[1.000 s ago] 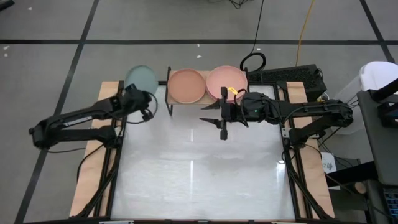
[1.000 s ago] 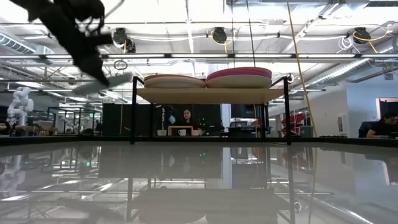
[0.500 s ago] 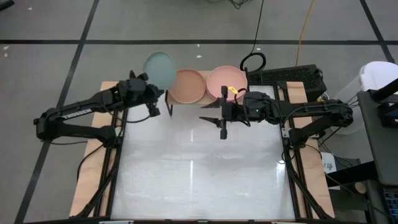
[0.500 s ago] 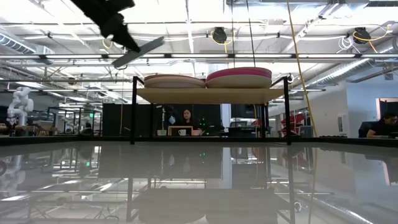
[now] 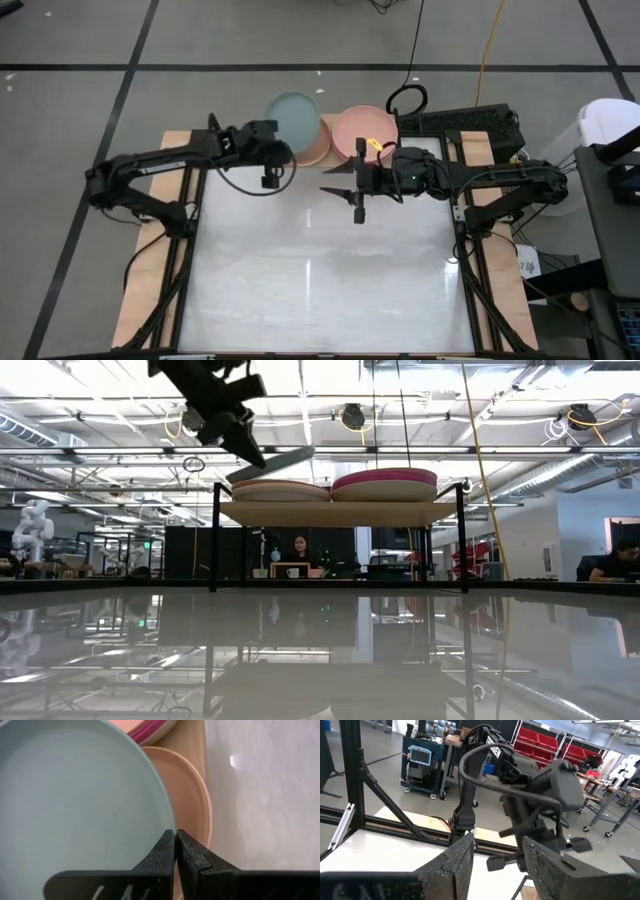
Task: Place and stack plates onto a shelf
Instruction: Stack the green plate on top of the dark brown plate on the shelf
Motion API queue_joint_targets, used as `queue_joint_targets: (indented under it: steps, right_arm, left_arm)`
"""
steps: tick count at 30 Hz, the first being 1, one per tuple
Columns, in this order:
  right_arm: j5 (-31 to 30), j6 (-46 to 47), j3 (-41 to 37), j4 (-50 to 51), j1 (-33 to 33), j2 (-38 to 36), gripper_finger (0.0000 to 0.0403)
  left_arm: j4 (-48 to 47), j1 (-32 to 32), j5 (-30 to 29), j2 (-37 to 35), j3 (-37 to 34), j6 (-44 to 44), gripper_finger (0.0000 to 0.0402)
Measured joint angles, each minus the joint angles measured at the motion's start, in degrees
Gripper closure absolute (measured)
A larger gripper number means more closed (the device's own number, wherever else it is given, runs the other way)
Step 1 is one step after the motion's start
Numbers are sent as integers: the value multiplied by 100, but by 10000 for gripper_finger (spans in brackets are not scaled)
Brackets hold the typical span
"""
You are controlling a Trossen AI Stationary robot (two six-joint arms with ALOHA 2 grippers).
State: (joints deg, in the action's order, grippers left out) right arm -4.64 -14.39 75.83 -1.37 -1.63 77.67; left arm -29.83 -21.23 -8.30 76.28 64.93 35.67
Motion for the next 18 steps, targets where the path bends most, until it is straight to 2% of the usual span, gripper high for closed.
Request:
queue_joint_targets:
  steps: [5,18]
  right_arm:
    - [0,4,0,40,2,0,248]
    - [0,15,0,40,0,0,248]
  left_arm:
    - [-81,-2,330,230,19,286,386]
    - [-4,6,381,286,21,207,344]
